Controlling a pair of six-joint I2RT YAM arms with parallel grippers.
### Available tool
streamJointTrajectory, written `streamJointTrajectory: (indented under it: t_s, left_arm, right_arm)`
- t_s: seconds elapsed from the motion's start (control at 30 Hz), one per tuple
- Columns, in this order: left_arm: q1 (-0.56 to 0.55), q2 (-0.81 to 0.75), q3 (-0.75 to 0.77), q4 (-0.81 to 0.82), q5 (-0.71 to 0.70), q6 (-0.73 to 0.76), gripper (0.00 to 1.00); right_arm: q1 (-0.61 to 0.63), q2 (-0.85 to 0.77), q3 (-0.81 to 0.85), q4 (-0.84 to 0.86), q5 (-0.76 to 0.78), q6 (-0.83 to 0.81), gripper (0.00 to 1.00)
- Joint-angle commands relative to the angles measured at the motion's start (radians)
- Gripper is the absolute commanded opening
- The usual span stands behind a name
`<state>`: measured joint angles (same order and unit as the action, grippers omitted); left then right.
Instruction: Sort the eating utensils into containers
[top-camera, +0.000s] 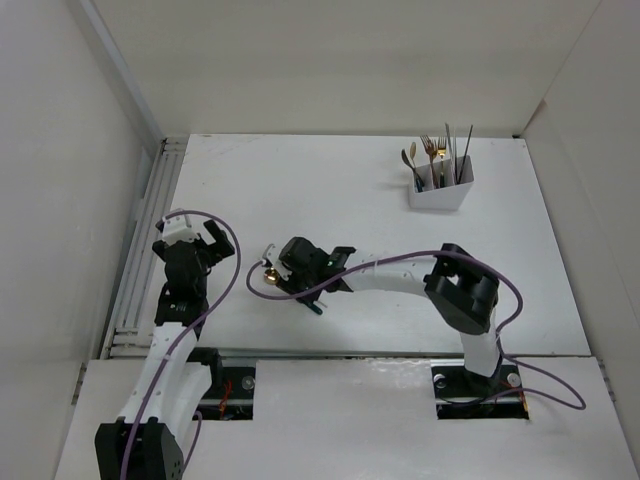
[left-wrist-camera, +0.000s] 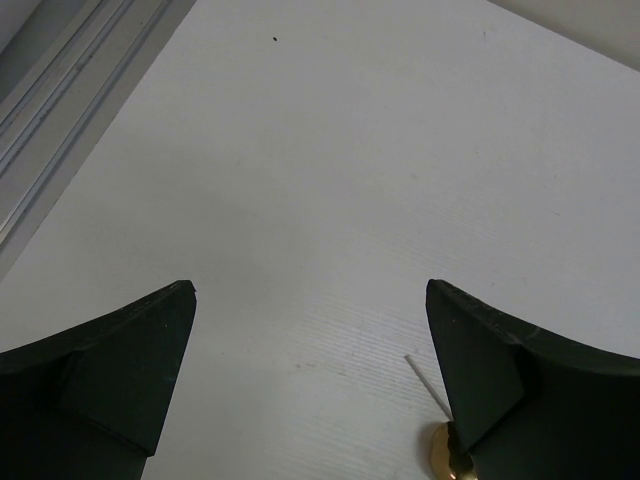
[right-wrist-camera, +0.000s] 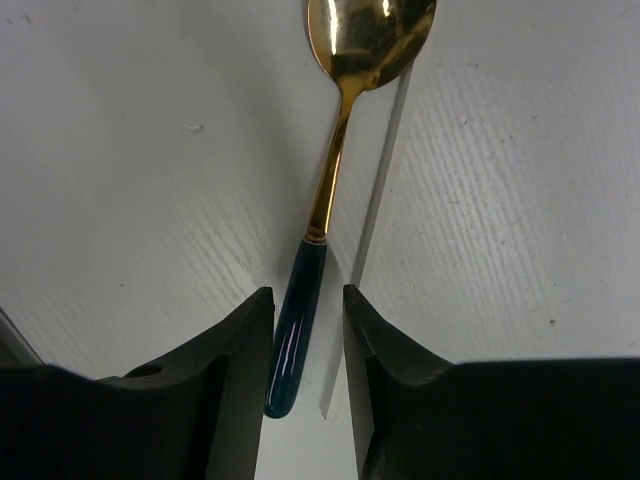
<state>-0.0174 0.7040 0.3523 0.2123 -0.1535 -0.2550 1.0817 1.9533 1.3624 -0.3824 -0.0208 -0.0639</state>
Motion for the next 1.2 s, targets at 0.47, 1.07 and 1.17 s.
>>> streamJointTrajectory:
  t_s: [0.47,1.07,1.17]
  left_arm:
    - [0.004,-0.02,-0.013,0.033,0.011,-0.015,0.99]
    - [0.004,-0.029,0.029,0.013,-0.07,-0.041,0.99]
    - [0.014,-0.041,0.109,-0.025,-0.081,-0.098,0.99]
  right_arm:
    - [0.02,0.13,0.103,-0.082,0.013,0.012,0.41]
    - [-0.155,-0.05,0.135,0.028,-0.276,-0.013,0.0]
    - [-0.239,-0.105,0.135,0.089,-0.338,-0.001,0.0]
